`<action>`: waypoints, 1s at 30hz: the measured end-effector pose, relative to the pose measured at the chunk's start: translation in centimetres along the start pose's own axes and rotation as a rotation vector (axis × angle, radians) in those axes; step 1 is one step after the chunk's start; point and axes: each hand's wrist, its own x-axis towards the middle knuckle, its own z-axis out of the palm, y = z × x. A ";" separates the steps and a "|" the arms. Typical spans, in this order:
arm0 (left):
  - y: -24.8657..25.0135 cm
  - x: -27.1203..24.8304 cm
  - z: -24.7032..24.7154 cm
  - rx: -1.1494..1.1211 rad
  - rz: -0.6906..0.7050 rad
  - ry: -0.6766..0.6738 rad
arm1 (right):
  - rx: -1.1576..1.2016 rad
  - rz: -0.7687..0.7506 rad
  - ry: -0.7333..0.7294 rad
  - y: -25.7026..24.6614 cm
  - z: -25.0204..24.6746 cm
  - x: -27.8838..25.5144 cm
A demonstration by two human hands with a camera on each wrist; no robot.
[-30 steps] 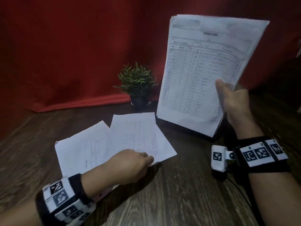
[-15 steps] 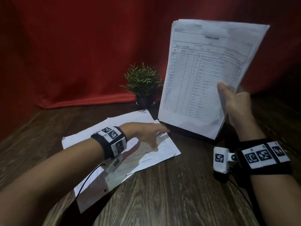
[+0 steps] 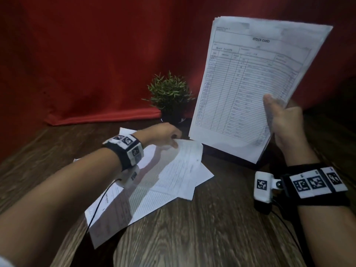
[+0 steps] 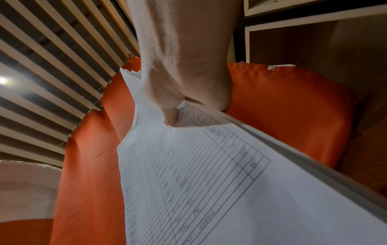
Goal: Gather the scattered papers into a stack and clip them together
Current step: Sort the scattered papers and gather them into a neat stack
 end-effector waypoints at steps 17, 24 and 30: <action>-13.7 -10.7 -0.8 -0.206 -0.423 -0.111 | -0.042 -0.015 -0.021 0.6 0.2 -0.3; -11.0 -10.0 2.4 -0.393 -0.409 -0.108 | -0.072 -0.018 -0.036 0.9 0.7 -0.5; -6.0 -6.0 2.6 -0.223 -0.353 -0.197 | -0.096 -0.013 -0.053 0.9 0.6 -0.7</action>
